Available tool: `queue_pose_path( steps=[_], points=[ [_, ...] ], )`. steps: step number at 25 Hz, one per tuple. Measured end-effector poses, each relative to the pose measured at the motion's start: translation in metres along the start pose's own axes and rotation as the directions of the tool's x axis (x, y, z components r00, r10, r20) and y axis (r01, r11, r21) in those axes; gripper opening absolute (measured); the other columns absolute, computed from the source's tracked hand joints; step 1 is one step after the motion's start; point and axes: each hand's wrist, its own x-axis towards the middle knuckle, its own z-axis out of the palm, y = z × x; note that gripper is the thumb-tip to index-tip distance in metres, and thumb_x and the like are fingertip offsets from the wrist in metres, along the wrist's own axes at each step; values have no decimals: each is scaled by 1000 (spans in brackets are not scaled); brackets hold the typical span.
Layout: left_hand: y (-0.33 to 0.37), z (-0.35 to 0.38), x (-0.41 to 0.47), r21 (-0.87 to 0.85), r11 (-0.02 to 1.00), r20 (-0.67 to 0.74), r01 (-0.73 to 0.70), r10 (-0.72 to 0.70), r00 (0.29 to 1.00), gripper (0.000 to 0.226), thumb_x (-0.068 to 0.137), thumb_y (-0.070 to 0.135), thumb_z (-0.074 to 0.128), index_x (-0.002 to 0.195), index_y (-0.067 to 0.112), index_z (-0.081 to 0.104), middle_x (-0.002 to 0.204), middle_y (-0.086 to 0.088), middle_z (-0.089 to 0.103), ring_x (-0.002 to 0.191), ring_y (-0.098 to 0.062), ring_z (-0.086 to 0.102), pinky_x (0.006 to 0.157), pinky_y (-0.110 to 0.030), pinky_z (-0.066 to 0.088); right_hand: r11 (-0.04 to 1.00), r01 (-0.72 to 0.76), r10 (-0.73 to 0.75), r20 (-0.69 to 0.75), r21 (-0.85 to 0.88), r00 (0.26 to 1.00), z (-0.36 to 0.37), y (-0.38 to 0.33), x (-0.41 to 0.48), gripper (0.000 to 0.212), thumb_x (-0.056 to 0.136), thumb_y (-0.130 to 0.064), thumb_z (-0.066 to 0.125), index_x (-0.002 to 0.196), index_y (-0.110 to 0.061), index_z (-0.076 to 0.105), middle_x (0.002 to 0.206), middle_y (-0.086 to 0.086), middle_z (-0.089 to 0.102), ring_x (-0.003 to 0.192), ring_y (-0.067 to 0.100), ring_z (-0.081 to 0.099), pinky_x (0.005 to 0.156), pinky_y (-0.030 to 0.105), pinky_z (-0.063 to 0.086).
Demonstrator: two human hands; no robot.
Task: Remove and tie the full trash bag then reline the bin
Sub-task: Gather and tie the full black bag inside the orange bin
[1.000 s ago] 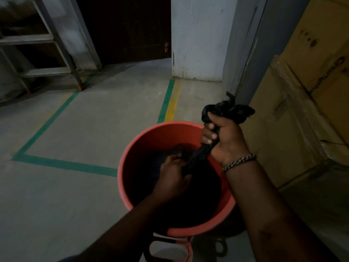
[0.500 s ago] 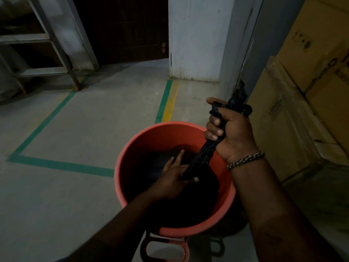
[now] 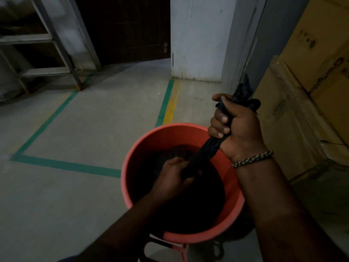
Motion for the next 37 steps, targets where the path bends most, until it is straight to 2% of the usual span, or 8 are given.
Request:
queue_pose_path(
  steps=[8,12,15,18,20,24,32,37],
  points=[
    [-10,1,-6,101,995,102,6,-16,995,24,74,20,56,94,20,70,91,-2,62,96,-23,59,79,-29,45,964,255,-264,-173,-73,949,-20,-50,-2,20,100,-10,42,90,-15,59,47,-6,33,34,9,28,42,16,27],
    [-11,0,-7,-42,985,44,165,-163,986,32,77,28,52,98,12,72,93,3,57,103,-29,60,82,-23,42,590,574,-676,42,-568,736,2,-70,-25,21,83,-1,65,100,-12,64,83,7,63,71,26,64,66,40,56],
    [-1,-1,-7,-274,926,70,261,-251,965,35,91,24,53,115,3,67,96,6,62,106,-30,62,78,-11,46,274,533,-163,508,-800,846,32,-17,-44,47,81,-15,76,125,-21,61,115,4,70,108,21,69,98,40,54],
    [-3,-2,-13,-309,935,24,173,-174,984,50,88,25,56,127,-6,61,125,-4,63,116,-20,58,102,-10,40,-328,372,458,198,-869,867,16,60,-61,110,76,-38,83,162,-30,13,150,8,52,135,28,54,114,47,41],
    [-13,-4,-12,-275,939,91,208,-190,978,40,91,25,49,118,4,70,122,-8,66,112,-14,59,102,-22,41,-501,250,436,8,-828,900,-4,74,-68,97,88,-27,71,163,-23,9,141,16,58,124,37,61,101,45,50],
    [-13,-4,-7,-180,951,79,253,-242,967,38,94,30,50,119,11,72,120,-8,66,118,-23,60,94,-18,43,-540,184,287,25,-821,958,-8,41,-76,29,91,-22,52,117,-22,64,118,10,70,109,35,69,86,40,54],
    [-9,0,1,251,967,92,48,-73,993,55,64,66,52,113,45,68,147,11,45,137,-22,31,105,-43,30,-399,283,264,186,-872,946,16,13,-80,15,89,-25,57,98,-24,69,102,6,71,98,35,67,71,34,42],
    [-11,1,1,184,980,154,77,-106,982,56,70,51,54,122,37,70,154,14,42,154,-16,15,116,-43,14,-316,261,240,189,-912,952,12,13,-73,13,85,-25,60,92,-24,71,93,3,72,92,31,67,71,35,50]
  ],
)
